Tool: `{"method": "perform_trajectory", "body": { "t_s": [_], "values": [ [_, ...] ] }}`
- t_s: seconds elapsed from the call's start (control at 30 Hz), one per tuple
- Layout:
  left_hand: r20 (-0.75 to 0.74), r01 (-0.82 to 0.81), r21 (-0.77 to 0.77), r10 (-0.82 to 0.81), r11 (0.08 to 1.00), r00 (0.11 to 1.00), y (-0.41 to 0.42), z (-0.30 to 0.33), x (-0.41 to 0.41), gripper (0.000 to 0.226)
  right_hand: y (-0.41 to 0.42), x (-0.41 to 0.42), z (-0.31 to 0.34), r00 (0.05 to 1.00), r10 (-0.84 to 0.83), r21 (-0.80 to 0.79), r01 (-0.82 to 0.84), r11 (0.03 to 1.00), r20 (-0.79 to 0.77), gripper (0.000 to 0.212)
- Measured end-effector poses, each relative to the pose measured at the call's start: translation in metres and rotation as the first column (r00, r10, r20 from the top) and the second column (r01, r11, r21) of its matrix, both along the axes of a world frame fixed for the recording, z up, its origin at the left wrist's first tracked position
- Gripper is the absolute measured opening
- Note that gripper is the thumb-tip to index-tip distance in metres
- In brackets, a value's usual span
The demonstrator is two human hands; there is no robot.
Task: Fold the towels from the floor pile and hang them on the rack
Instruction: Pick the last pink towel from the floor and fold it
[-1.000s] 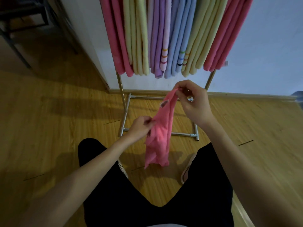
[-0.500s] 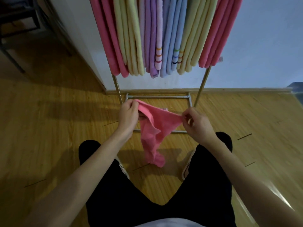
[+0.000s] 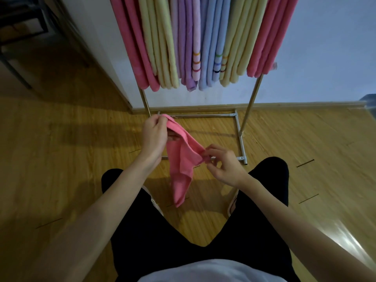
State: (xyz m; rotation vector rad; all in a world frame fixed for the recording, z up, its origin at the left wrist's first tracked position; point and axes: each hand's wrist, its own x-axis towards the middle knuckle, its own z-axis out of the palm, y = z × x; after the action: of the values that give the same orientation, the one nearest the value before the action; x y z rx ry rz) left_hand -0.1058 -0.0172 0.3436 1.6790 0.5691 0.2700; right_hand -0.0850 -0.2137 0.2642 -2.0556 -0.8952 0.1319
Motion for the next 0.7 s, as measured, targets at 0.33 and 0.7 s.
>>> {"method": "perform_trajectory", "body": {
  "t_s": [0.33, 0.7],
  "values": [
    [0.022, -0.067, -0.034, 0.068, 0.997, 0.997, 0.002, 0.003, -0.001, 0.028, 0.016, -0.004, 0.001, 0.994, -0.089, 0.104, 0.095, 0.99, -0.06, 0.014],
    [-0.002, -0.001, 0.019, 0.001, 1.0, 1.0, 0.024, -0.001, -0.005, 0.026, 0.008, 0.023, 0.027, 0.984, -0.178, 0.127, 0.174, 0.977, 0.023, 0.006]
  ]
}}
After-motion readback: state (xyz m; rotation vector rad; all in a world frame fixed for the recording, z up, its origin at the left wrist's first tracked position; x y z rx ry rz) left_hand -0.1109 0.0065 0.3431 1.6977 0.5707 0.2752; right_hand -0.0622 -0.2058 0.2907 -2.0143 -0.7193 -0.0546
